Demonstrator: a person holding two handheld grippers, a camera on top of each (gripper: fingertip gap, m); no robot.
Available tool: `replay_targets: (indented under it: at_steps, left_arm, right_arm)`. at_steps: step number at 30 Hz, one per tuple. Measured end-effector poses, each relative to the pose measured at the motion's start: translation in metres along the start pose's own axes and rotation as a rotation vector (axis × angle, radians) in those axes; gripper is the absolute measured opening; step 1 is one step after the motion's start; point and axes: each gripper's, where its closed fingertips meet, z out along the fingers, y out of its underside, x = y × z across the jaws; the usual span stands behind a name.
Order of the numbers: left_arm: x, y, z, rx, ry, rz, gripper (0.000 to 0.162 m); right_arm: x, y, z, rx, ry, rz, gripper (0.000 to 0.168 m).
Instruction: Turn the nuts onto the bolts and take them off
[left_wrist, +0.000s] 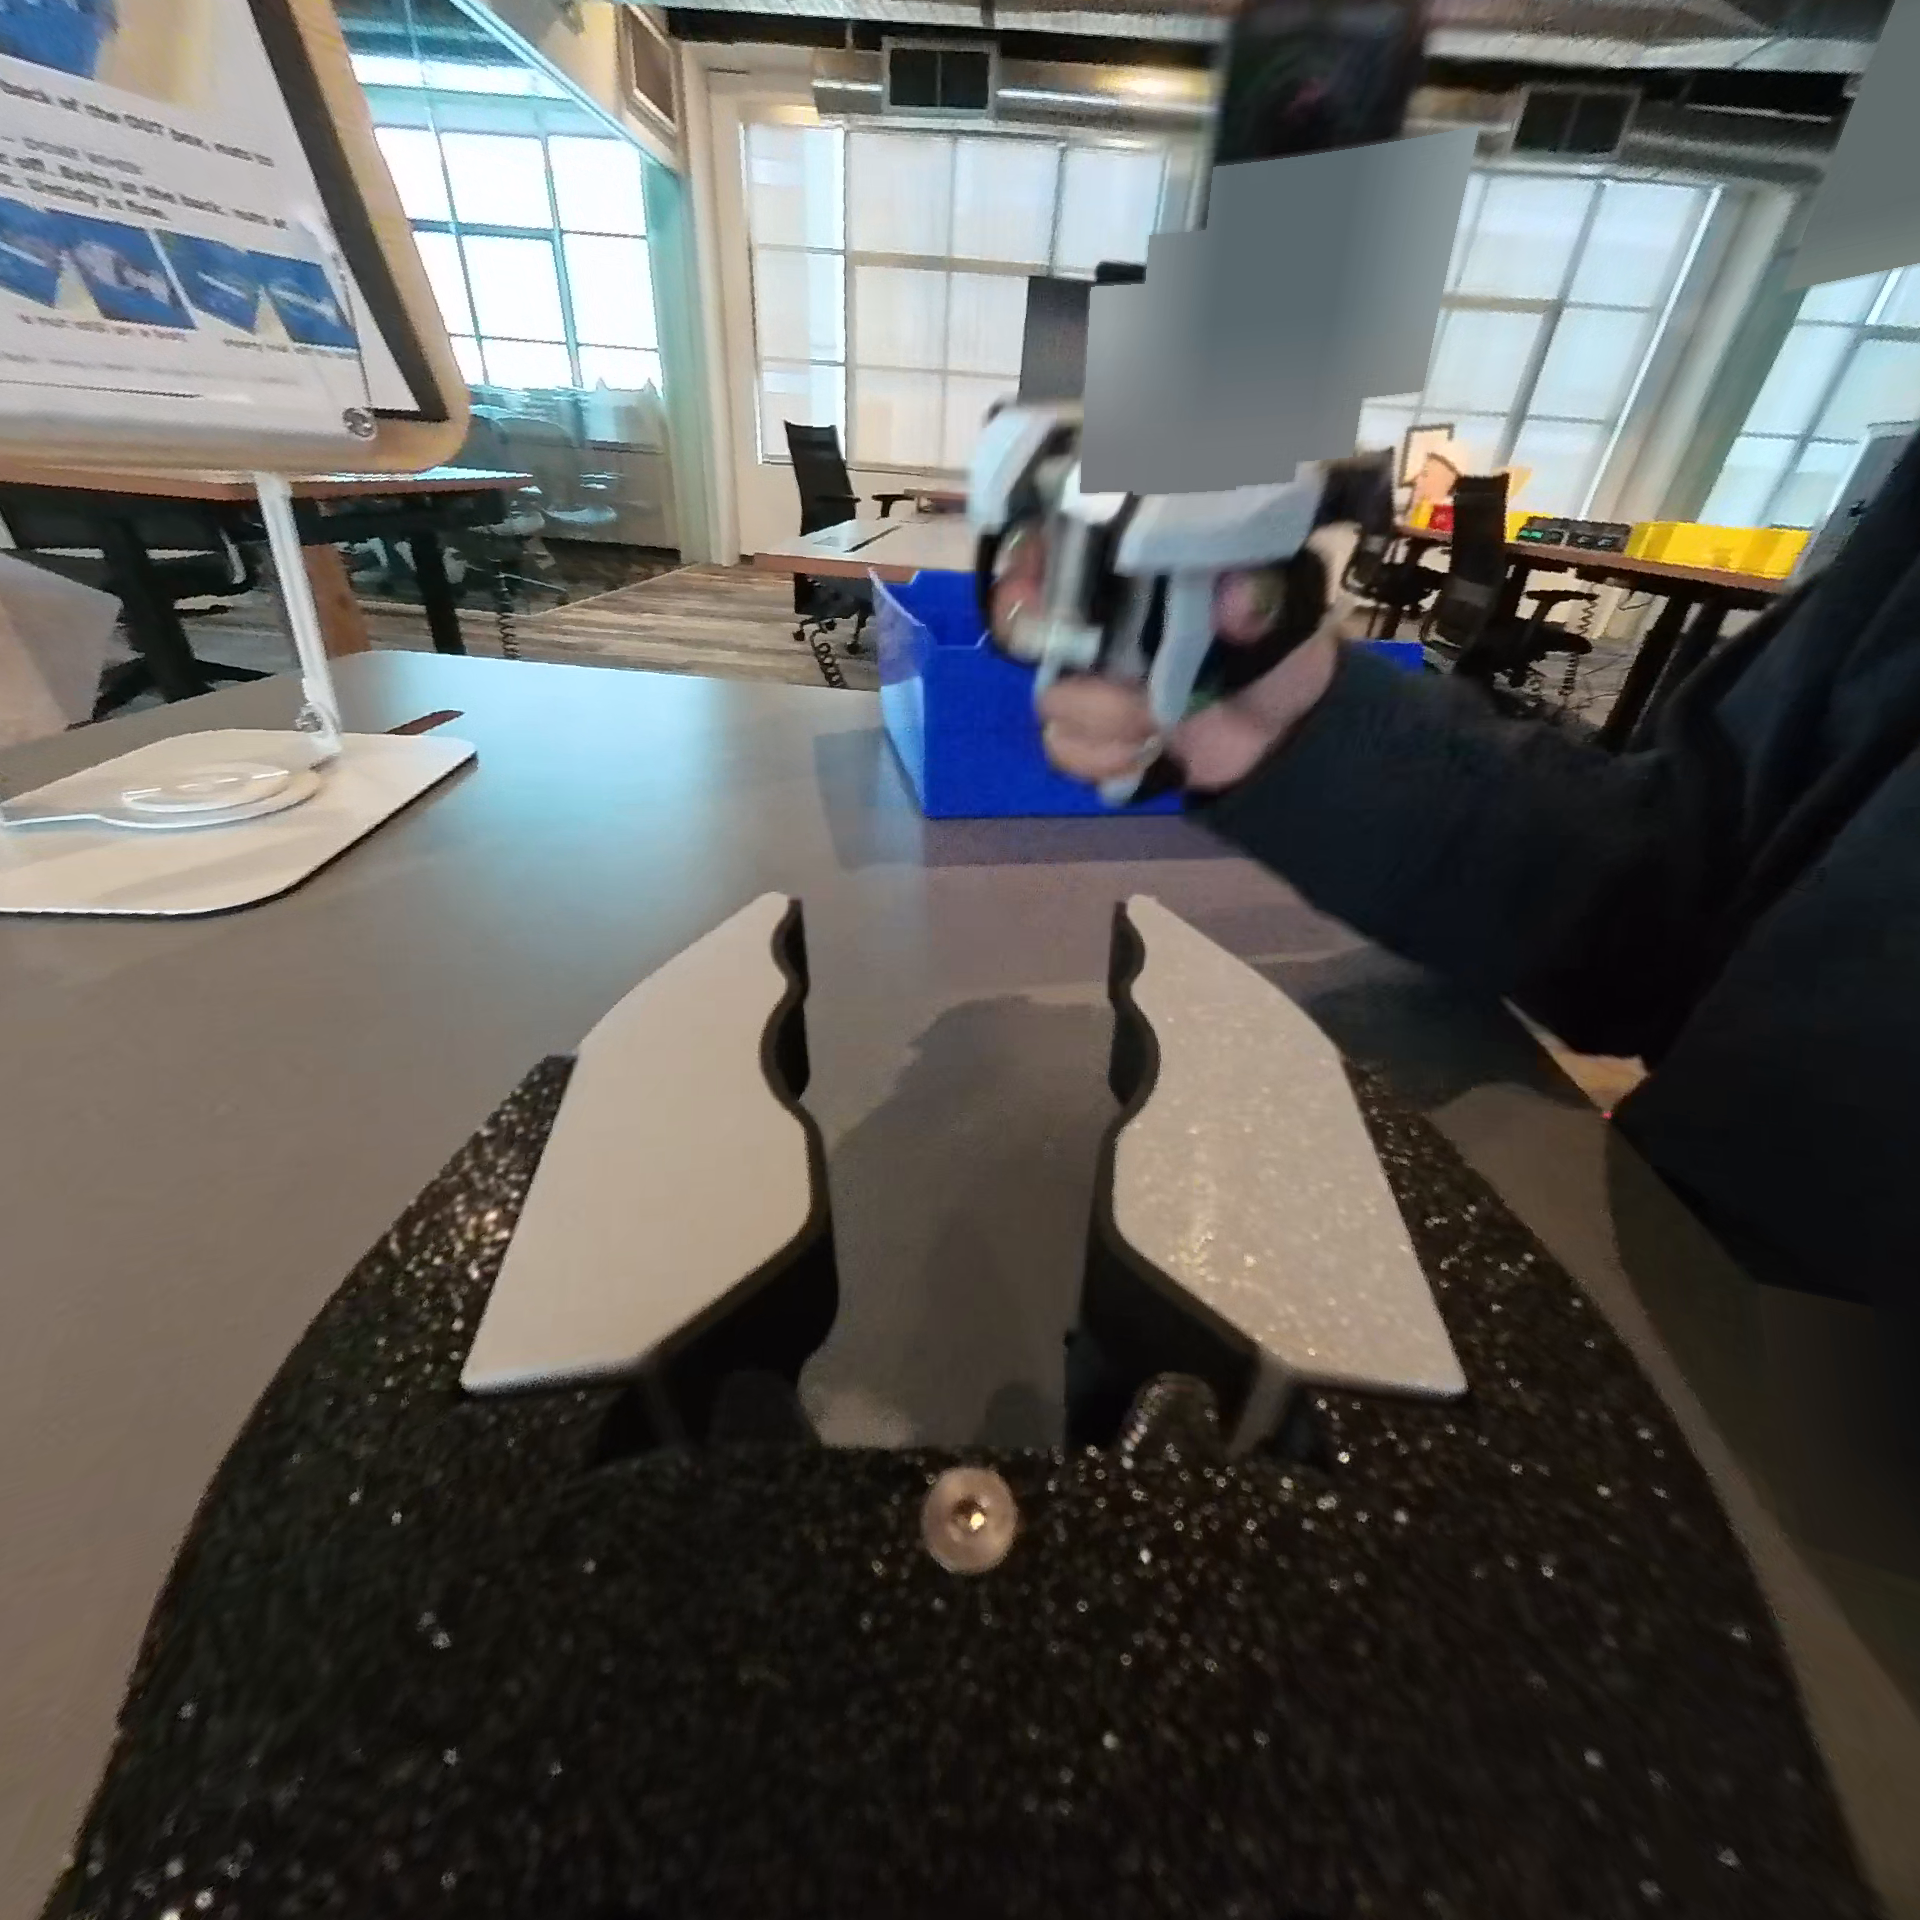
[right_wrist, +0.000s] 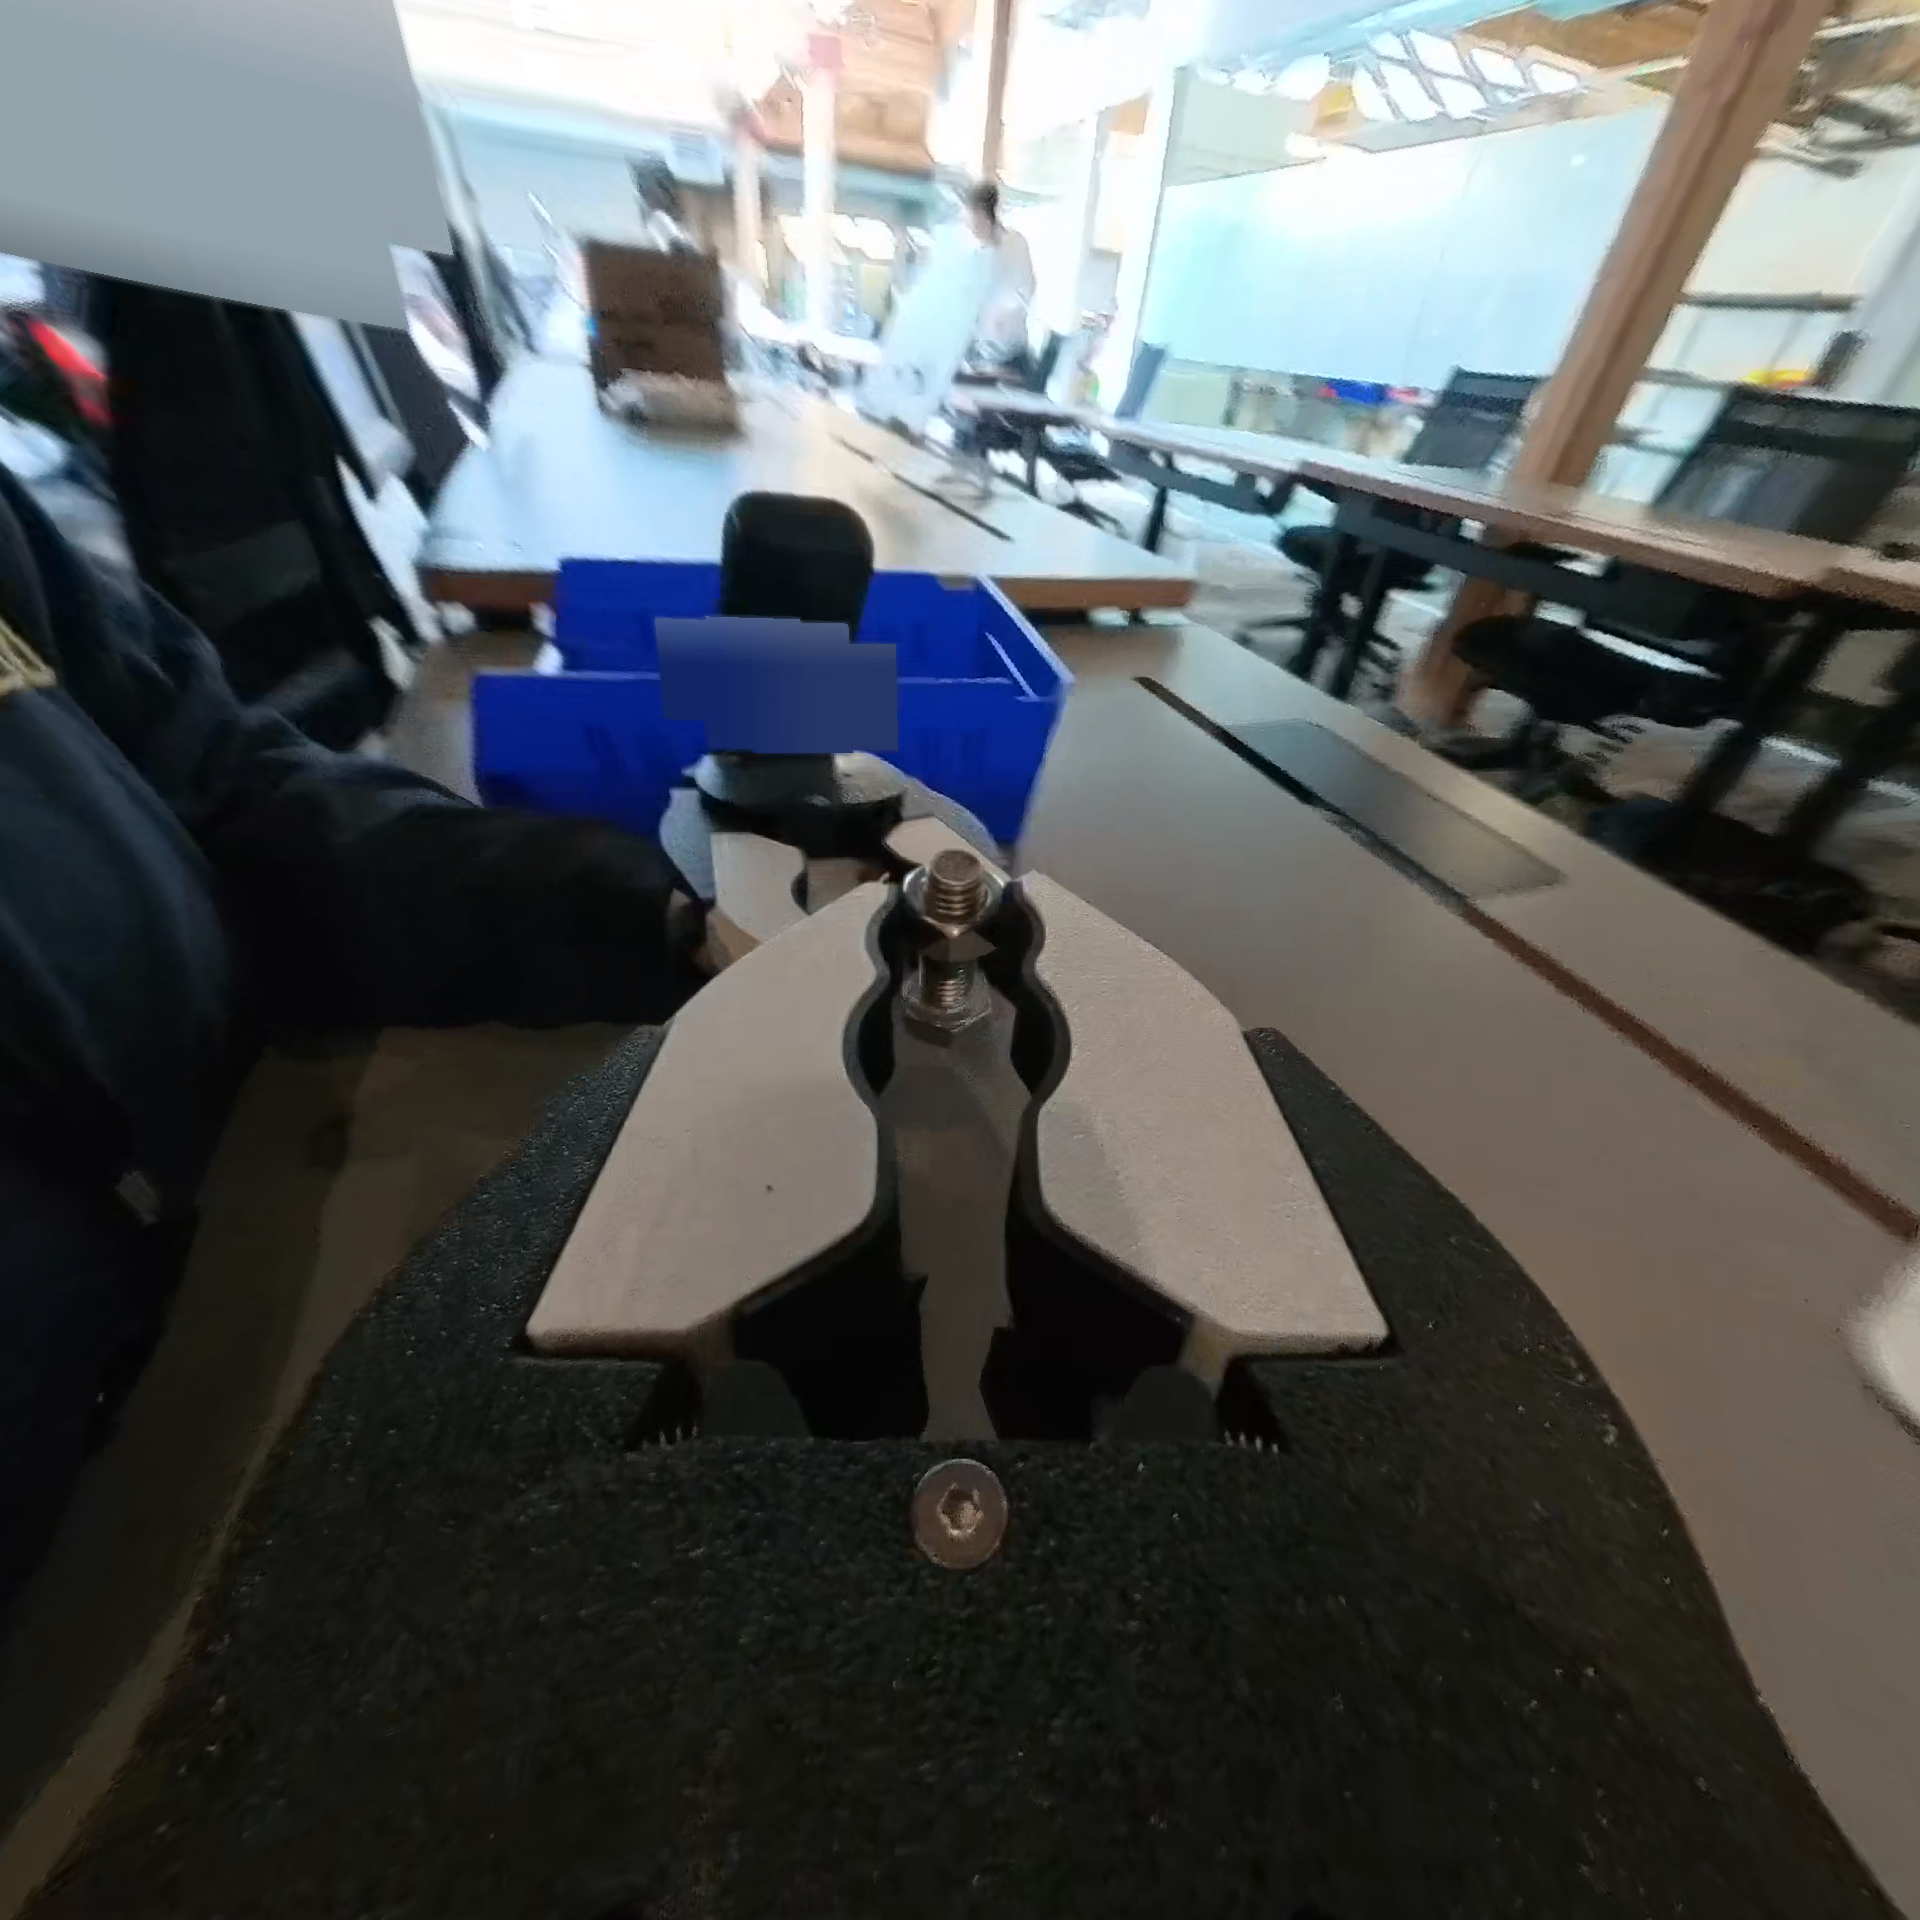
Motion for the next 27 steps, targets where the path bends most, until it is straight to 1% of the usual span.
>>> replay_targets:
  at_steps: [2,4,7,9,10,12,13,15,17,19,21,22,23,25,27]
  left_arm:
    - [-0.002,-0.001,0.000,0.008,-0.014,-0.006,0.055]
    - [-0.004,-0.002,-0.001,0.018,-0.024,-0.012,0.053]
    - [-0.007,-0.002,-0.001,0.020,-0.043,-0.019,0.050]
    - [-0.009,-0.002,-0.002,0.025,-0.051,-0.023,0.048]
    - [-0.009,-0.003,-0.002,0.027,-0.054,-0.026,0.047]
    - [-0.010,-0.003,-0.002,0.031,-0.055,-0.029,0.045]
    - [-0.010,-0.003,-0.002,0.032,-0.058,-0.030,0.045]
    - [-0.010,-0.003,-0.002,0.032,-0.060,-0.028,0.044]
    - [-0.010,-0.003,-0.002,0.032,-0.062,-0.025,0.043]
    - [-0.010,-0.003,-0.002,0.031,-0.062,-0.024,0.042]
    - [-0.010,-0.003,-0.002,0.030,-0.062,-0.025,0.042]
    - [-0.010,-0.003,-0.002,0.030,-0.061,-0.026,0.041]
    - [-0.010,-0.003,-0.002,0.029,-0.060,-0.028,0.041]
    - [-0.011,-0.003,-0.001,0.028,-0.059,-0.033,0.041]
    - [-0.011,-0.003,-0.002,0.030,-0.059,-0.035,0.041]
  right_arm:
    - [0.009,-0.011,-0.036,-0.128,0.137,-0.094,0.018]
    - [0.028,-0.016,-0.090,-0.290,0.324,-0.148,0.018]
    - [0.054,-0.009,-0.182,-0.538,0.572,-0.093,0.018]
    - [0.070,0.015,-0.240,-0.739,0.698,0.008,0.019]
    - [0.075,0.032,-0.264,-0.834,0.724,0.075,0.019]
    - [0.083,0.071,-0.297,-0.993,0.726,0.226,0.018]
    - [0.086,0.089,-0.308,-1.058,0.708,0.286,0.018]
    - [0.088,0.121,-0.317,-1.151,0.661,0.382,0.019]
    - [0.091,0.143,-0.322,-1.226,0.645,0.437,0.019]
    - [0.094,0.156,-0.325,-1.287,0.646,0.470,0.019]
    - [0.096,0.162,-0.324,-1.306,0.641,0.498,0.019]
    - [0.098,0.164,-0.323,-1.305,0.650,0.503,0.024]
    - [0.100,0.163,-0.323,-1.300,0.658,0.501,0.033]
    - [0.105,0.155,-0.325,-1.281,0.703,0.471,0.039]
    - [0.109,0.139,-0.323,-1.196,0.751,0.453,0.040]
